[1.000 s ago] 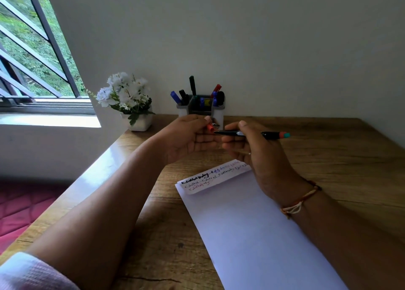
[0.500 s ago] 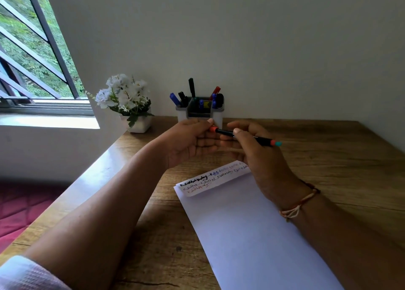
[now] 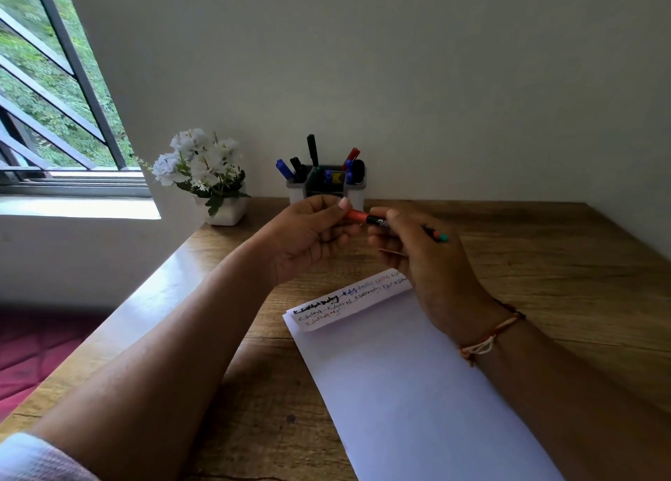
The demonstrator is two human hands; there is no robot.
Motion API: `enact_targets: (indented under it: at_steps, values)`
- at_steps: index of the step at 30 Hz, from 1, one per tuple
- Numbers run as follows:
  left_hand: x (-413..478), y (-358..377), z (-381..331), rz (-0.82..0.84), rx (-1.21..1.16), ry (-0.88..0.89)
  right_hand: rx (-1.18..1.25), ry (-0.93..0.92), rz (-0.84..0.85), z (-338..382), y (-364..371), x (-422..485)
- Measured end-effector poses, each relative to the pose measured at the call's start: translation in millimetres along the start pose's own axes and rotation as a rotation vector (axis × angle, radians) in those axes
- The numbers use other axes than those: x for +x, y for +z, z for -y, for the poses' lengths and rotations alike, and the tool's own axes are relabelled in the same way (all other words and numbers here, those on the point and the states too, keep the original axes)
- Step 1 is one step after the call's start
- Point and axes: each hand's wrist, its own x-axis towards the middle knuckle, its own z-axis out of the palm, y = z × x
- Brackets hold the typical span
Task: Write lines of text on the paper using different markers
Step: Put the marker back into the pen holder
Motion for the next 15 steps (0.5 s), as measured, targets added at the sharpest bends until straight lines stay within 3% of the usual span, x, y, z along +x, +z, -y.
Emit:
enact_targets:
  at_steps: [6, 15]
  values:
    - [-1.0, -0.6, -0.4, 0.052, -0.069, 0.015, 0.215, 0.141, -0.099, 1.8, 2.7, 3.7]
    - [-1.3, -2.0, 0.4, 0.107, -0.083, 0.085, 0.308, 0.245, -0.117, 3.7, 2.0, 1.9]
